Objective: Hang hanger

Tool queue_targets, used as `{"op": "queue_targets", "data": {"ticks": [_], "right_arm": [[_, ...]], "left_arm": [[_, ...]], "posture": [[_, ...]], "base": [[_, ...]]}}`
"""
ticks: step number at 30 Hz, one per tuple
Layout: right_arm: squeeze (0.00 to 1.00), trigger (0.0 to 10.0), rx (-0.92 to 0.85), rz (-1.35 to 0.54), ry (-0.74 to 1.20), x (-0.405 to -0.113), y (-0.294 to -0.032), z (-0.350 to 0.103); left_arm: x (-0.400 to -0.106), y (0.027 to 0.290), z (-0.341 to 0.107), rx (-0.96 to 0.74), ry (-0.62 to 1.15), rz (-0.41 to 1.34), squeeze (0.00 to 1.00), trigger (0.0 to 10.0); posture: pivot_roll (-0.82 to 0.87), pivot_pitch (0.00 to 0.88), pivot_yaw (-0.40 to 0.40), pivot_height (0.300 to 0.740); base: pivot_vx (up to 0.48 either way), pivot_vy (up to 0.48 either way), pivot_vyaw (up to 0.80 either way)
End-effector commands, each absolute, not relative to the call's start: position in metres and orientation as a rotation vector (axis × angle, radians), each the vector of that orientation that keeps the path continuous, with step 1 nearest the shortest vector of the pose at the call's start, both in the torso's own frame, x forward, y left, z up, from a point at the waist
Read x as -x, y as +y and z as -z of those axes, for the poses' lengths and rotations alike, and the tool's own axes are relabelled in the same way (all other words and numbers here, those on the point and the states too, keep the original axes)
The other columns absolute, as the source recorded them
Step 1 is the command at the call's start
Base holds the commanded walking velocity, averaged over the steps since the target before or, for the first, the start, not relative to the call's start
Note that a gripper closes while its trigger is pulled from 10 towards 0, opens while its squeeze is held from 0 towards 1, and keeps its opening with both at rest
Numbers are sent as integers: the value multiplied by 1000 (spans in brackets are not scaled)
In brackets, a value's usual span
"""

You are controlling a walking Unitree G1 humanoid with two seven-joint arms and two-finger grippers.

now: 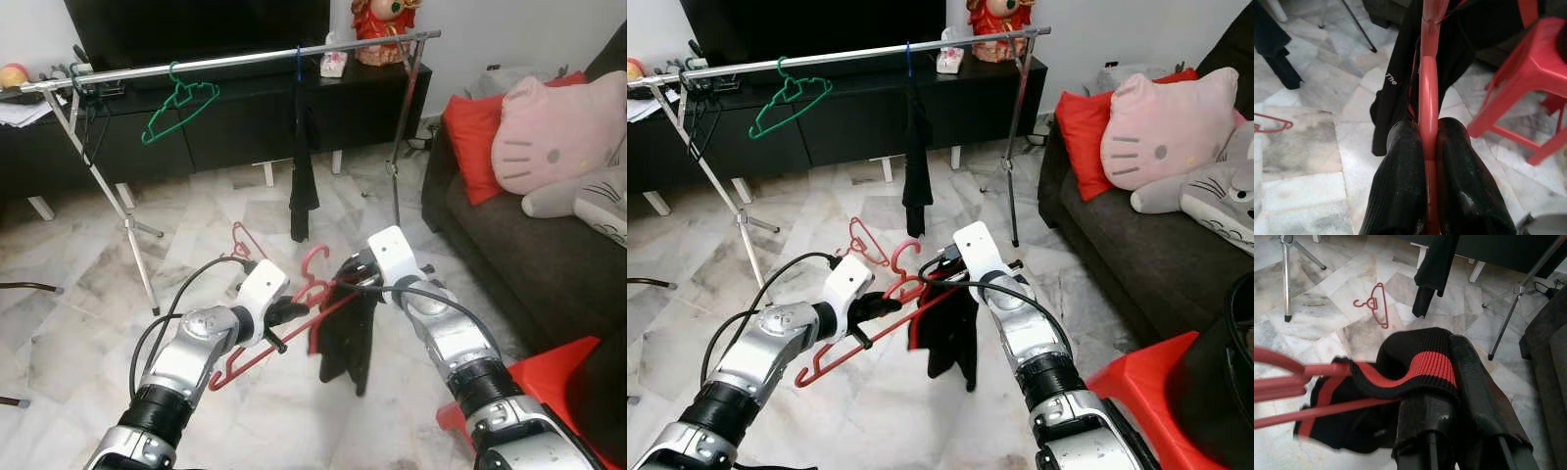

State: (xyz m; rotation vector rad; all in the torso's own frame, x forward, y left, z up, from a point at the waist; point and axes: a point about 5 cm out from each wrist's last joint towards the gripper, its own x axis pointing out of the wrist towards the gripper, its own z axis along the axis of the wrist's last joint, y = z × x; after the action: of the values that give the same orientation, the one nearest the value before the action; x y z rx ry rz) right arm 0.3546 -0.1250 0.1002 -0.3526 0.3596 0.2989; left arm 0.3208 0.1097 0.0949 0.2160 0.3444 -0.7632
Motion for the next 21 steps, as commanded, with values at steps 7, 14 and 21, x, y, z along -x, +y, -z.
{"op": "queue_targets", "data": {"ticks": [7, 14, 21], "right_arm": [[0, 10000, 358, -318, 314, -353, -121, -110], [0, 10000, 372, -384, 237, -352, -113, -127], [0, 10000, 424, -400, 236, -351, -117, -129]], "left_arm": [[-327, 108, -101, -226, 295, 723, 0, 10000], [-325, 103, -101, -213, 300, 769, 0, 10000], [-313, 92, -108, -119, 281, 927, 0, 10000]], "posture": [[-84, 11, 29, 740], [-89, 9, 35, 740], [-90, 6, 35, 740]], "base": [[0, 0, 0], [0, 0, 0], [0, 0, 0]]}}
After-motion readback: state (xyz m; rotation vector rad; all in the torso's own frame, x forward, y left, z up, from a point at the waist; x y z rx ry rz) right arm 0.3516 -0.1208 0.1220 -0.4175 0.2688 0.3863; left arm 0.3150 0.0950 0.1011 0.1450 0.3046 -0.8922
